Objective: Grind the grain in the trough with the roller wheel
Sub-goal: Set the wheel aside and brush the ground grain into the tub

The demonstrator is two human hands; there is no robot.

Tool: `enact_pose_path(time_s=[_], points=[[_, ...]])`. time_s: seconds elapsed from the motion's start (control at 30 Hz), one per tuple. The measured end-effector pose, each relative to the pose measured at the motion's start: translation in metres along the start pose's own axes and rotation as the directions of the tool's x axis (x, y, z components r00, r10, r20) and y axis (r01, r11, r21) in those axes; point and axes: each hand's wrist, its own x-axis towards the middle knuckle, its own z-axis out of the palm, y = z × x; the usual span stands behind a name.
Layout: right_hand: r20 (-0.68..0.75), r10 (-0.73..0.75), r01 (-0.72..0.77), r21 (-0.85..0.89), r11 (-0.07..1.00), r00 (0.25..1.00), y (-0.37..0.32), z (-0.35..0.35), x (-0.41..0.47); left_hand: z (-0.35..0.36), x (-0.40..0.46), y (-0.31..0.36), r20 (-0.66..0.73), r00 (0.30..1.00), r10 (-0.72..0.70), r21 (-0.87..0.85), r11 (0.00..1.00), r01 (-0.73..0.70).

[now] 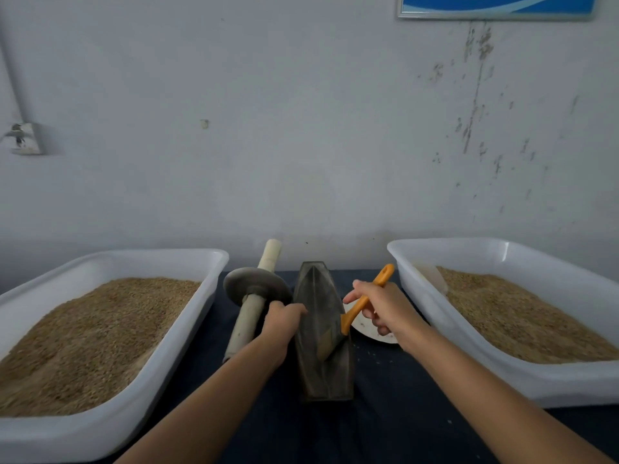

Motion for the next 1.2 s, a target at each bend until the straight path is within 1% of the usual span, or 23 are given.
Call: enact_pose_path(time_s=[0.07,0.1,0.2,0.27,0.33,0.37,0.43,0.5,0.57,0.6,0.63,0.77,0.83,0.87,0.93,1.0,1.07,1.1,1.13,1.17,1.2], points=[[-0.038,-0.046,0.048,0.075,0.996,0.998,0.0,-0.007,-0.004,-0.002,-0.002,0.001,-0.017,0.997,0.08,0.093,0.993,-0.078],[-0.08,-0.075,0.084,0.121,0.989,0.994,0.0,-0.01,-0.006,-0.002,-0.003,0.003,-0.031,0.991,0.129,0.107,0.986,-0.125],[-0.255,-0.144,0.215,0.277,0.937,0.956,0.004,-0.02,-0.015,0.001,-0.01,0.016,-0.026,0.954,0.299,0.063,0.953,-0.297],[-0.334,-0.168,0.285,0.343,0.895,0.928,0.012,-0.022,-0.022,0.01,-0.015,0.026,0.047,0.909,0.413,0.117,0.902,-0.416],[-0.344,-0.177,0.303,0.356,0.884,0.922,0.024,-0.017,-0.028,0.024,-0.021,0.034,0.18,0.86,0.478,0.207,0.836,-0.509],[-0.349,-0.178,0.303,0.347,0.887,0.92,0.032,-0.014,-0.029,0.033,-0.022,0.035,0.262,0.834,0.485,0.24,0.805,-0.543],[-0.369,-0.165,0.299,0.342,0.891,0.915,0.048,-0.007,-0.029,0.051,-0.022,0.035,0.429,0.784,0.449,0.301,0.747,-0.592],[-0.387,-0.118,0.267,0.359,0.894,0.915,0.062,-0.003,-0.028,0.067,-0.019,0.032,0.536,0.753,0.382,0.399,0.671,-0.625],[-0.392,-0.057,0.211,0.362,0.908,0.918,0.073,-0.001,-0.024,0.079,-0.013,0.028,0.57,0.753,0.329,0.544,0.535,-0.646],[-0.384,-0.032,0.184,0.366,0.912,0.923,0.077,-0.001,-0.022,0.084,-0.01,0.026,0.578,0.755,0.31,0.602,0.463,-0.651],[-0.37,-0.007,0.157,0.376,0.913,0.929,0.08,-0.001,-0.021,0.087,-0.008,0.023,0.587,0.755,0.292,0.634,0.415,-0.653],[-0.28,0.098,0.031,0.423,0.906,0.955,0.083,-0.006,-0.02,0.094,-0.005,0.017,0.596,0.763,0.251,0.681,0.345,-0.646],[-0.224,0.18,-0.061,0.454,0.889,0.958,0.08,-0.011,-0.02,0.095,-0.006,0.016,0.604,0.759,0.243,0.703,0.285,-0.651],[-0.192,0.211,-0.108,0.44,0.891,0.958,0.079,-0.014,-0.021,0.095,-0.007,0.016,0.614,0.756,0.228,0.713,0.252,-0.655],[-0.135,0.241,-0.184,0.338,0.923,0.961,0.079,-0.017,-0.026,0.094,-0.009,0.015,0.647,0.744,0.166,0.722,0.181,-0.668],[-0.105,0.219,-0.202,0.148,0.968,0.97,0.083,-0.018,-0.031,0.094,-0.01,0.015,0.676,0.731,0.094,0.72,0.125,-0.682],[-0.111,0.163,-0.172,-0.082,0.982,0.98,0.084,-0.018,-0.036,0.094,-0.012,0.015,0.683,0.729,0.051,0.723,0.094,-0.684],[-0.122,0.113,-0.138,-0.223,0.965,0.986,0.085,-0.018,-0.038,0.093,-0.013,0.016,0.687,0.725,0.043,0.72,0.086,-0.688],[-0.128,0.05,-0.096,-0.391,0.915,0.991,0.085,-0.018,-0.039,0.092,-0.015,0.016,0.695,0.718,0.039,0.714,0.076,-0.696],[-0.126,-0.018,-0.056,-0.558,0.828,0.992,0.084,-0.017,-0.04,0.09,-0.015,0.016,0.708,0.705,0.042,0.702,0.065,-0.709],[-0.124,-0.077,-0.028,-0.679,0.734,0.989,0.083,-0.016,-0.041,0.088,-0.016,0.016,0.722,0.69,0.053,0.688,0.057,-0.724]])
